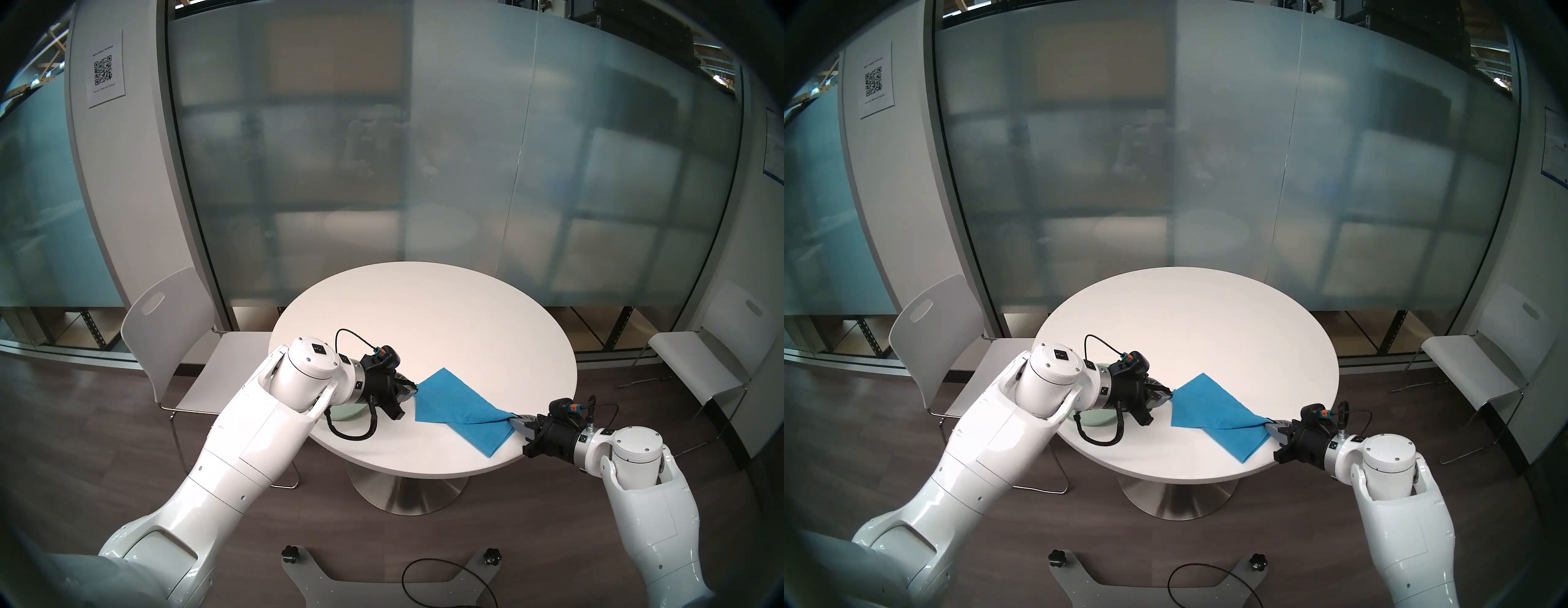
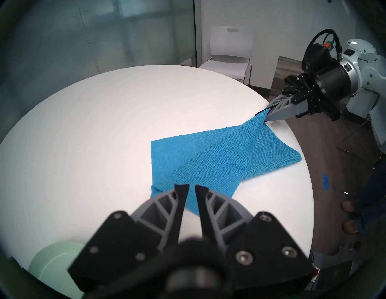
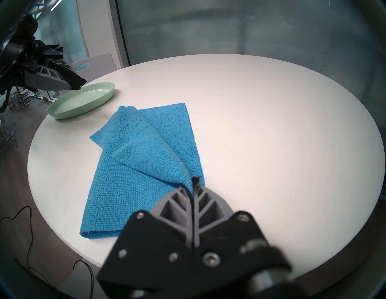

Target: Fold the napkin in half twice and place it beside the plate

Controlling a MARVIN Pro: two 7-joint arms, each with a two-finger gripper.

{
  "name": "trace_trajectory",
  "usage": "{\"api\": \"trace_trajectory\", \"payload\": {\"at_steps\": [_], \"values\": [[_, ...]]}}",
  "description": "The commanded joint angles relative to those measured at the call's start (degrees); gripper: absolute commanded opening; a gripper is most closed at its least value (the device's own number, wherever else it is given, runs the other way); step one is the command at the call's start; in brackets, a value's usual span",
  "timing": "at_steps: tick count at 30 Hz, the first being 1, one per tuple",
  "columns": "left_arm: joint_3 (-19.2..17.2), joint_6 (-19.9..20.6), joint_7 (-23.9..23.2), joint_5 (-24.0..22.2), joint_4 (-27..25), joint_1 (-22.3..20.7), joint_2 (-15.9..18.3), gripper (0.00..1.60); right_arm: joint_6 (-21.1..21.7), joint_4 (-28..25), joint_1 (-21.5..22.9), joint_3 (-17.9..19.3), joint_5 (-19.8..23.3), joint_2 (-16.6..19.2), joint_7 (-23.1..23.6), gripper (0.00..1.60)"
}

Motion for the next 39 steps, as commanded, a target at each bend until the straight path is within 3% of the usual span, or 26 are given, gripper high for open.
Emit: {"api": "trace_trajectory", "payload": {"at_steps": [1, 18, 21, 39], "values": [[0.7, 0.4, -0.7, -0.3, -4.8, 1.5, 0.2, 0.75, 0.1, -0.4, 0.7, -0.2, 0.0, 0.1, 0.1, 0.0], [4.4, 2.4, -2.3, -0.8, -6.5, 1.1, -2.7, 0.73, 0.4, 0.3, 1.1, -1.4, -0.2, 0.2, -0.2, 0.0], [5.2, 2.4, -2.2, -0.6, -5.5, 0.7, -3.3, 0.4, 0.4, 0.3, 1.0, -1.5, -0.1, 0.3, -0.2, 0.0], [9.5, 0.4, -0.1, 1.4, 4.0, -3.6, -7.4, 0.54, 0.3, -0.4, 0.6, -1.2, 0.3, 0.1, -0.6, 0.0]]}}
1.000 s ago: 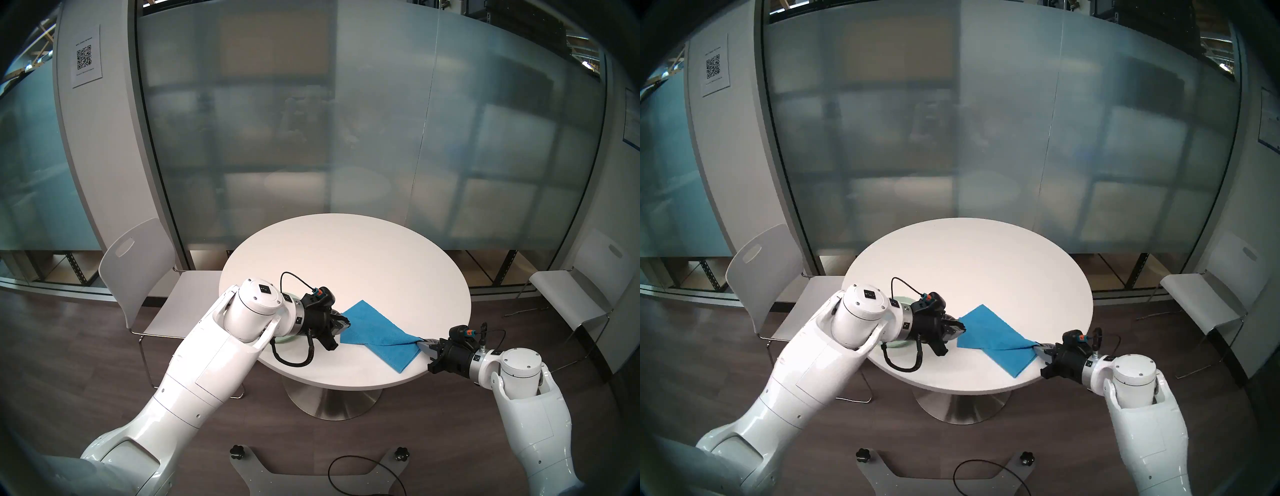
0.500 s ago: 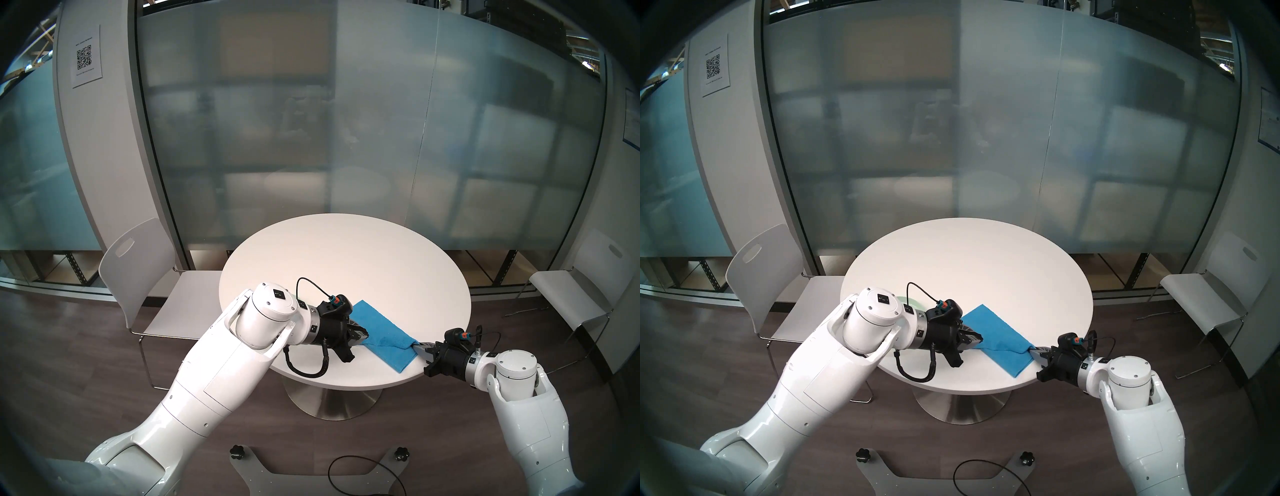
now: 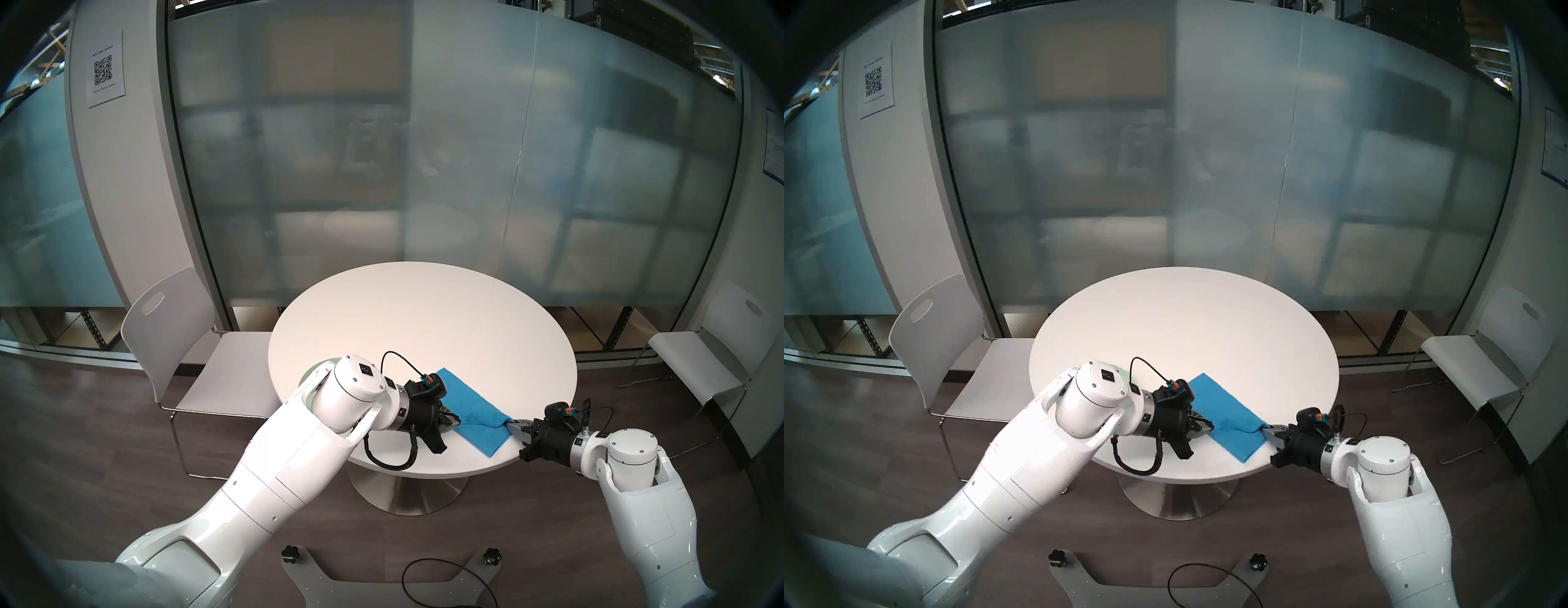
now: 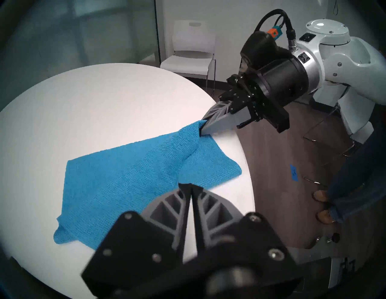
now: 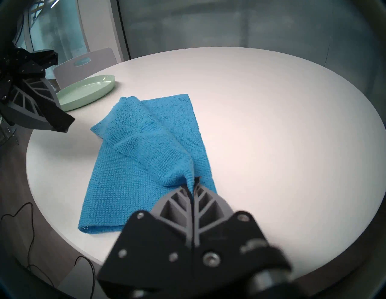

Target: Fold the napkin in half twice and place it beside the plate

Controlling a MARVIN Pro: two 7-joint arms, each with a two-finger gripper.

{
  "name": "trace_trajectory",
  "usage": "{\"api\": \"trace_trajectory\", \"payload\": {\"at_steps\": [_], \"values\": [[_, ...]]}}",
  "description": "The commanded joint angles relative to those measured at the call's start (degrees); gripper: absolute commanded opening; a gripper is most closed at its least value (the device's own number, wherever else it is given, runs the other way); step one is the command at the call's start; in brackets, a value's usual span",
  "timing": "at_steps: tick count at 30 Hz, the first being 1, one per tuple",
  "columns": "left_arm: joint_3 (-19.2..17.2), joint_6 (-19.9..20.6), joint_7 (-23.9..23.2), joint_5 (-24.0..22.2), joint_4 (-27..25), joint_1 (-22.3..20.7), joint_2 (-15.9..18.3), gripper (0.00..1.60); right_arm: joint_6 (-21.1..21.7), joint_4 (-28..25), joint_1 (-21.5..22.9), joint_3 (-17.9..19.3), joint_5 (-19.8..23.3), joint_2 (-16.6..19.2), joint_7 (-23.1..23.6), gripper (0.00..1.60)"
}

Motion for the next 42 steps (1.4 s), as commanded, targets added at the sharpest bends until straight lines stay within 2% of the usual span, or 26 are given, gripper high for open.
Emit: {"api": "trace_trajectory", "payload": {"at_steps": [1, 22, 42], "values": [[0.3, -1.0, 0.3, -0.1, 1.4, -2.7, -2.8, 0.54, 0.0, -1.4, 0.4, 0.3, 0.4, -0.2, 0.1, 0.0], [3.5, -1.8, 0.7, 0.2, 3.2, -2.9, -3.1, 0.54, 0.5, -2.4, 0.1, 0.4, 0.3, -0.1, 0.6, 0.0], [5.1, -3.2, 3.4, 0.5, 7.0, -3.8, -3.6, 0.54, 0.9, -3.7, -1.0, 1.2, 0.2, -0.4, 0.8, 0.0]]}}
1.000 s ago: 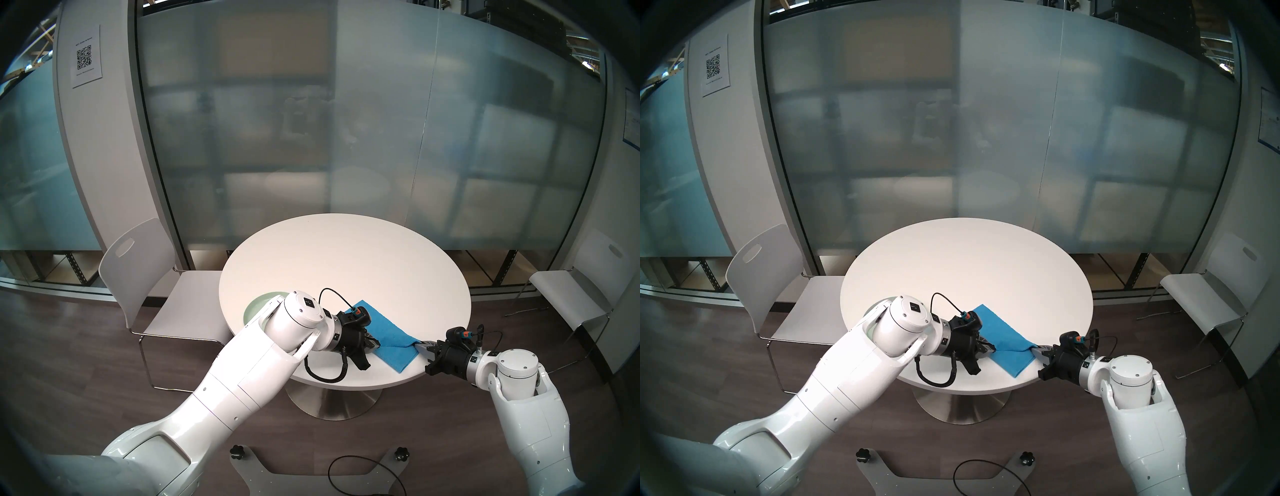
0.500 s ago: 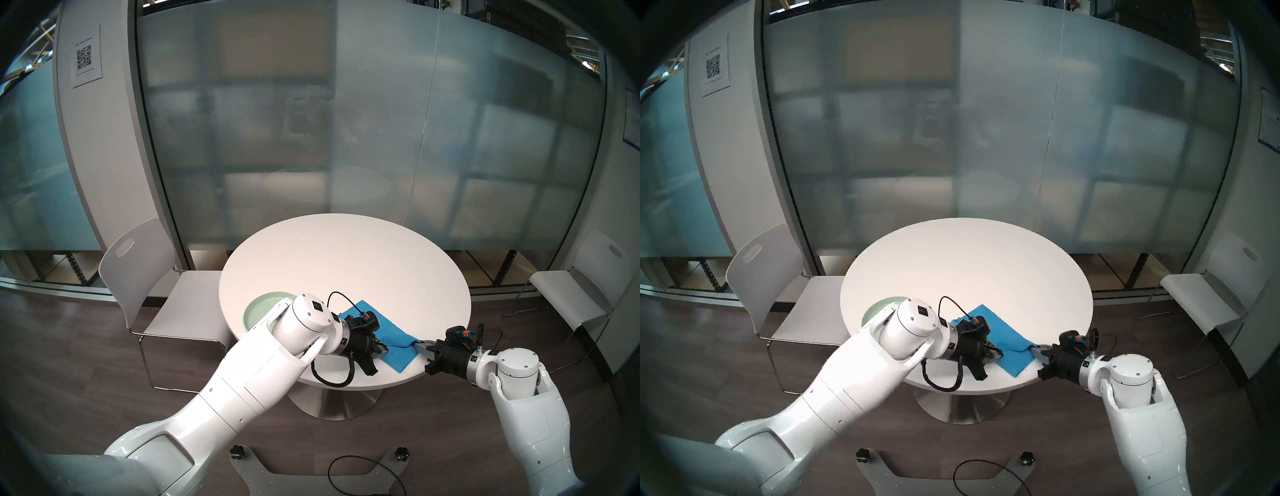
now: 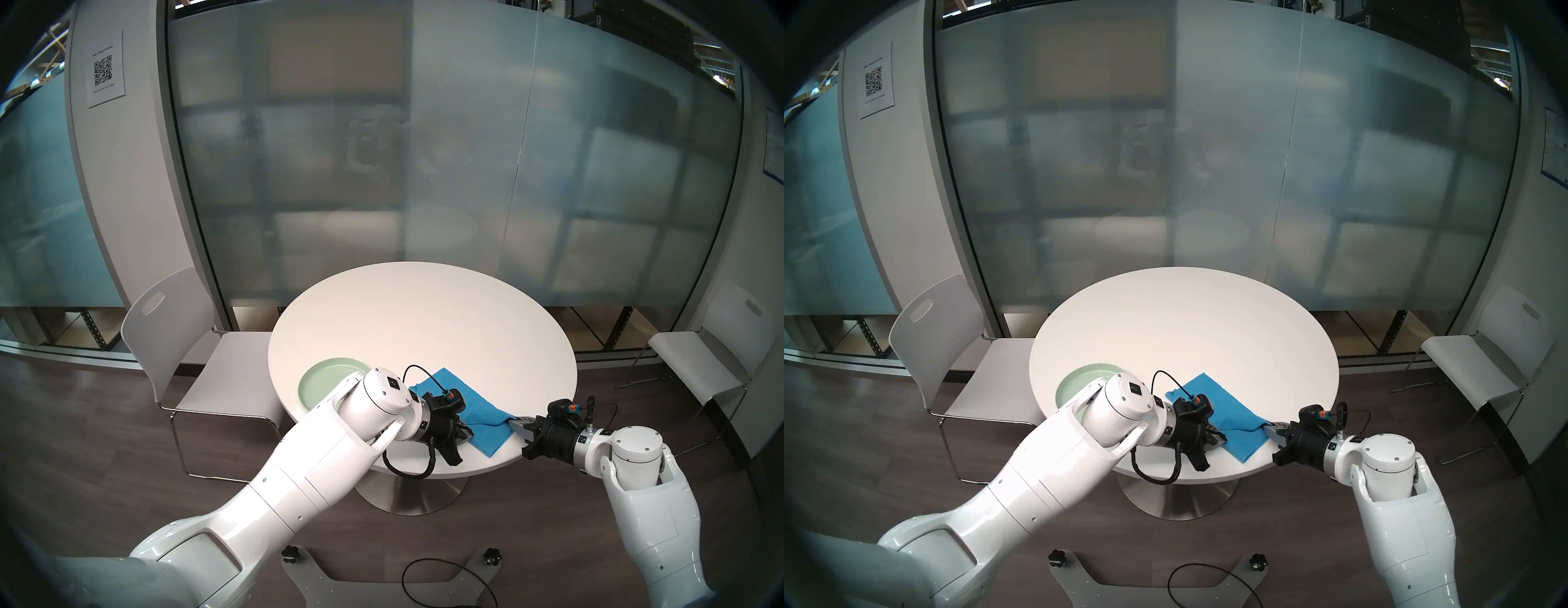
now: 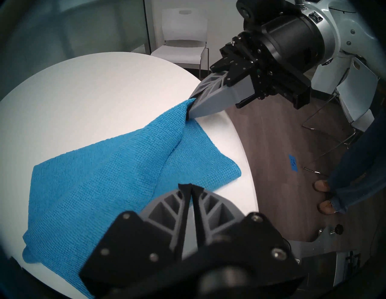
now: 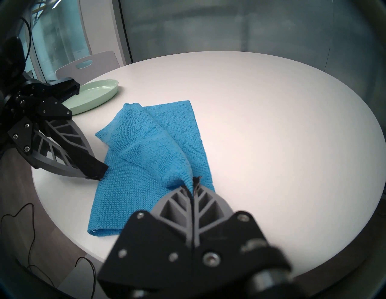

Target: Fold the napkin in half twice and place it beside the plate

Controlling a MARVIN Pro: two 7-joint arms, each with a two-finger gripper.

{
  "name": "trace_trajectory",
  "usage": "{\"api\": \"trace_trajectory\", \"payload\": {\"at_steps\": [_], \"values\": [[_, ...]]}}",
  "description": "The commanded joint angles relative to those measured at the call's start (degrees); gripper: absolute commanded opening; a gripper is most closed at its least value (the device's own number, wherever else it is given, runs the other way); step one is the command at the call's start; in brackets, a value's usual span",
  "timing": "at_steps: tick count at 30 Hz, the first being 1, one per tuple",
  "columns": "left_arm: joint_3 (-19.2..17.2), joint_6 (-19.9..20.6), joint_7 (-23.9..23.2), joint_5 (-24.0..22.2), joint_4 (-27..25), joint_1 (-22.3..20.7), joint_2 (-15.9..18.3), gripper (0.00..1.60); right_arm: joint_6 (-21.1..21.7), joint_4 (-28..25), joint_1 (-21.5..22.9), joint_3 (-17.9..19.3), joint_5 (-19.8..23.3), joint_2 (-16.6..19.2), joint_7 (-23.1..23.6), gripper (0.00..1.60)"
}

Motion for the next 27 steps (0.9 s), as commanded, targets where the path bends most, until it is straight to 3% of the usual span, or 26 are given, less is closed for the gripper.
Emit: {"api": "trace_trajectory", "payload": {"at_steps": [1, 27], "values": [[-0.1, -0.6, 0.1, 0.1, -0.2, -1.4, -0.8, 0.54, 0.1, -1.6, -0.2, 0.2, 0.2, -0.3, -0.2, 0.0], [1.8, -1.5, -1.8, 0.8, 0.8, -2.2, 1.0, 0.51, -0.1, 0.5, 1.6, -0.4, -0.5, -0.6, -0.1, 0.0]]}}
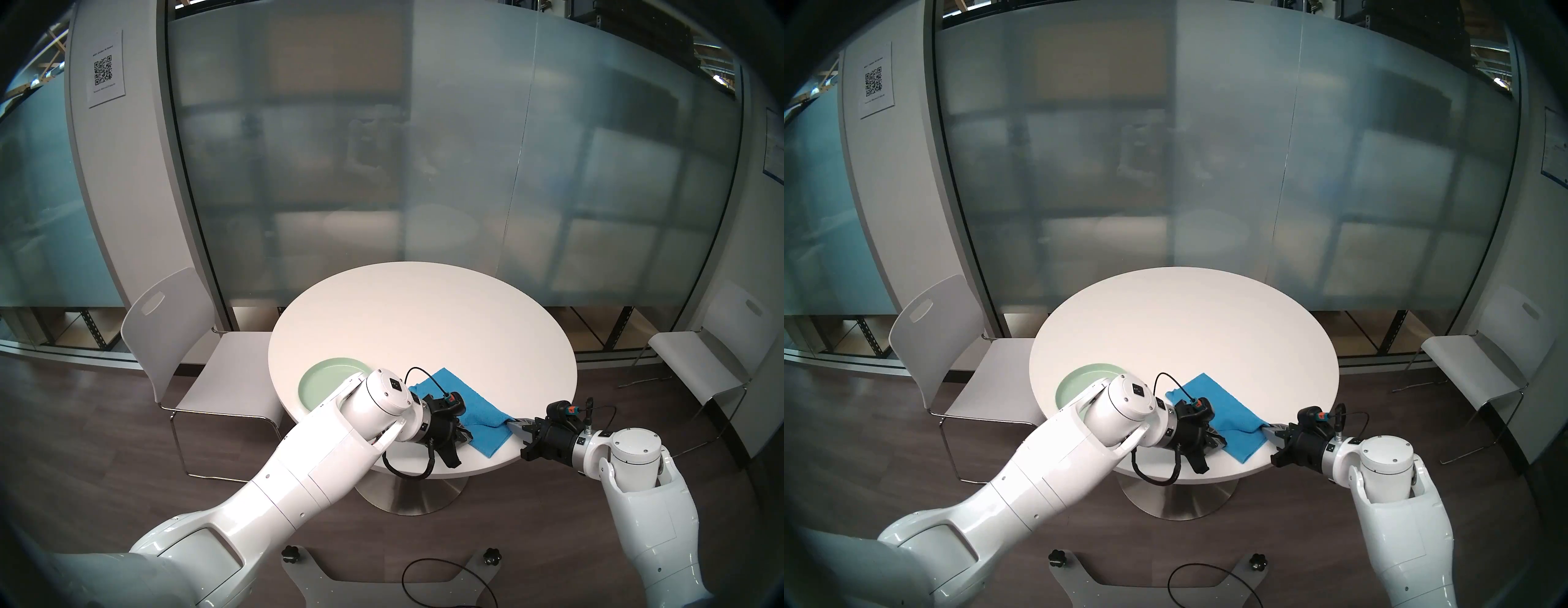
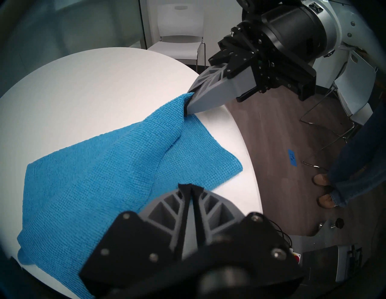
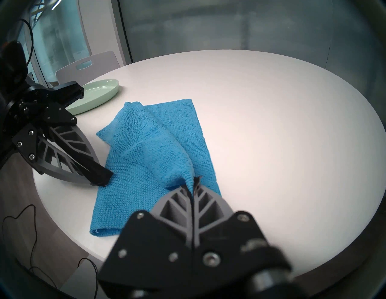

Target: Fold the napkin in half twice and place it beside the plate

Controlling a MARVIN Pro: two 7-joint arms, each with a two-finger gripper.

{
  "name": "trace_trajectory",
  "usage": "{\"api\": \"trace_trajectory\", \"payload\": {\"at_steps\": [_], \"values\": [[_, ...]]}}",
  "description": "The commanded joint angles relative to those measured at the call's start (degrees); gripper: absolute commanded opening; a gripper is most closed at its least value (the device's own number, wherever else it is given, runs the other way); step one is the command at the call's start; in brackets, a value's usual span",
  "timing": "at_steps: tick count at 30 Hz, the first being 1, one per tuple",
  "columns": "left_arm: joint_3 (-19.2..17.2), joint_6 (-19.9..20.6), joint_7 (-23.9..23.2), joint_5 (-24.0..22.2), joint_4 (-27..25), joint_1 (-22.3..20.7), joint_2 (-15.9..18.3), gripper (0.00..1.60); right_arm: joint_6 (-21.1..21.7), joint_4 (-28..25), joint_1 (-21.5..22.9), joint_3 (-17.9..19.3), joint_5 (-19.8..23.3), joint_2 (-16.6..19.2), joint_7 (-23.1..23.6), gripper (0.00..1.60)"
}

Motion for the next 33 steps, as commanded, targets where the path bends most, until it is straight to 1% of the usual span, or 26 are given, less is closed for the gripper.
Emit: {"api": "trace_trajectory", "payload": {"at_steps": [1, 7, 8, 9, 10, 14, 16, 17, 18, 22, 27, 29, 31, 33], "values": [[0.2, -0.6, -0.6, 0.5, -0.4, -1.1, 0.8, 0.51, -0.3, 0.2, 1.6, -0.2, -0.2, 0.1, -0.2, 0.0], [0.3, -1.1, -1.2, 1.1, 0.1, -1.4, 1.4, 0.51, -0.4, 0.7, 2.0, -0.2, -0.3, 0.3, -0.2, 0.0], [0.3, -1.1, -1.3, 1.1, 0.1, -1.4, 1.5, 0.51, -0.4, 0.7, 2.1, -0.2, -0.3, 0.3, -0.1, 0.03], [0.2, -1.1, -1.5, 1.1, 0.0, -1.4, 1.6, 0.51, -0.4, 0.8, 2.1, -0.2, -0.3, 0.3, -0.1, 0.06], [0.2, -1.1, -1.6, 1.2, -0.1, -1.5, 1.8, 0.51, -0.4, 0.8, 2.2, -0.2, -0.3, 0.3, -0.1, 0.22], [0.1, -1.2, -1.9, 1.3, -0.1, -1.5, 2.1, 0.51, -0.3, 0.8, 2.2, -0.2, -0.3, 0.4, 0.0, 0.41], [0.1, -1.2, -2.1, 1.4, -0.1, -1.5, 2.2, 0.51, -0.2, 0.8, 2.2, -0.1, -0.3, 0.4, -0.1, 0.45], [0.1, -1.2, -2.2, 1.5, -0.2, -1.5, 2.3, 0.51, -0.2, 0.9, 2.2, -0.1, -0.3, 0.4, -0.1, 0.51], [0.0, -1.2, -2.2, 1.5, -0.2, -1.5, 2.4, 0.51, -0.2, 0.9, 2.2, -0.1, -0.3, 0.4, -0.1, 0.53], [-0.1, -1.4, -2.3, 1.6, -0.2, -1.3, 2.7, 0.51, -0.1, 0.8, 2.0, 0.1, -0.2, 0.5, -0.1, 0.56], [-0.3, -1.4, -2.5, 1.7, -0.7, -1.0, 3.2, 0.51, 0.0, 0.7, 1.8, 0.3, -0.1, 0.5, 0.0, 0.67], [-0.4, -1.3, -2.6, 1.7, -0.9, -0.8, 3.3, 0.51, 0.2, 0.6, 1.6, 0.4, 0.0, 0.6, 0.2, 0.76], [-0.6, -1.3, -2.6, 1.7, -1.1, -0.7, 3.5, 0.5, 0.2, 0.5, 1.3, 0.4, 0.0, 0.6, 0.3, 0.8], [-0.7, -1.3, -2.5, 1.8, -1.3, -0.5, 3.7, 0.5, 0.3, 0.3, 1.1, 0.5, 0.1, 0.5, 0.4, 0.95]]}}
